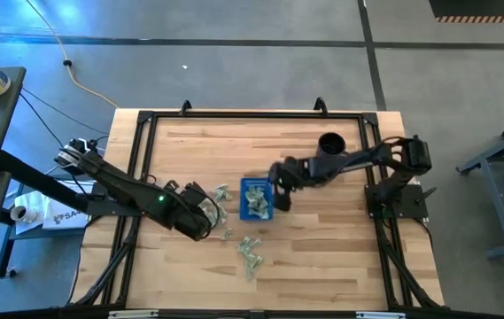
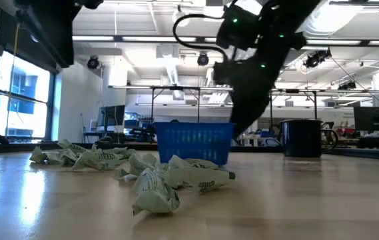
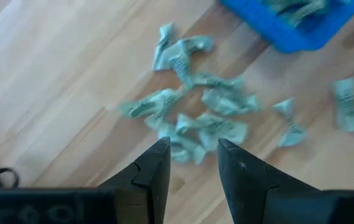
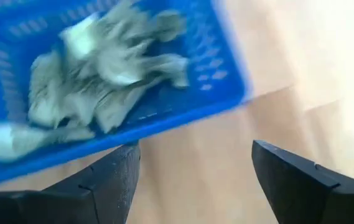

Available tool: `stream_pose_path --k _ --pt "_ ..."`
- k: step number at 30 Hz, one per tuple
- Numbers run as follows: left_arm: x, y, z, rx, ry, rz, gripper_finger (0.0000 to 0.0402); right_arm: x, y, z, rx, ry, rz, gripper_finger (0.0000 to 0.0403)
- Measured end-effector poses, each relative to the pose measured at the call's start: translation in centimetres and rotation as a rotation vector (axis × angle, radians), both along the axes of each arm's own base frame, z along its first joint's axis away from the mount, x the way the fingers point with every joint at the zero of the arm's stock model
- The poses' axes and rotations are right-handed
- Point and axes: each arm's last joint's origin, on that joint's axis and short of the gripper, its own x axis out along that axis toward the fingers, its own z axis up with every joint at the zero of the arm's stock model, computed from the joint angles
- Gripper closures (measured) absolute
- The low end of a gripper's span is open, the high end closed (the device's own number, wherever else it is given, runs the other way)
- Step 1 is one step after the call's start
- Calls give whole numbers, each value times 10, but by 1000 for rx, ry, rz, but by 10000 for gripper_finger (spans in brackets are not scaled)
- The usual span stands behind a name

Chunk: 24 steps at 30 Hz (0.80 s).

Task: Pick and place Stevia / Truvia into bins
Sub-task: Adjust the basket on the table, then put the stevia packet into the basket

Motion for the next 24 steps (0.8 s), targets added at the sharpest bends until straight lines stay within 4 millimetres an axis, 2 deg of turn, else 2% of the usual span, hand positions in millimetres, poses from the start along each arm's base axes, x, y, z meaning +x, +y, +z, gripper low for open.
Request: stream_pose_path --k 4,8,12,16,18,21,24 --pt "-8 4 -12 14 49 -2 234 10 -10 20 -66 -57 -34 107" --pt "-19 4 -23 -30 20 -47 234 9 -1 35 -85 41 -13 107" --pt "-30 13 -38 -117 -84 -85 243 0 31 35 -70 174 100 107" --pt "-35 35 -51 -154 -187 -36 250 -10 65 33 -4 234 85 107" --pt "-33 48 -53 -163 -236 -12 249 -14 80 32 29 240 40 107" --pt "-24 72 -61 -197 -216 -51 241 -18 99 32 73 228 -39 107" --pt "-9 98 -70 -221 -232 -100 231 -21 112 32 101 218 -111 107"
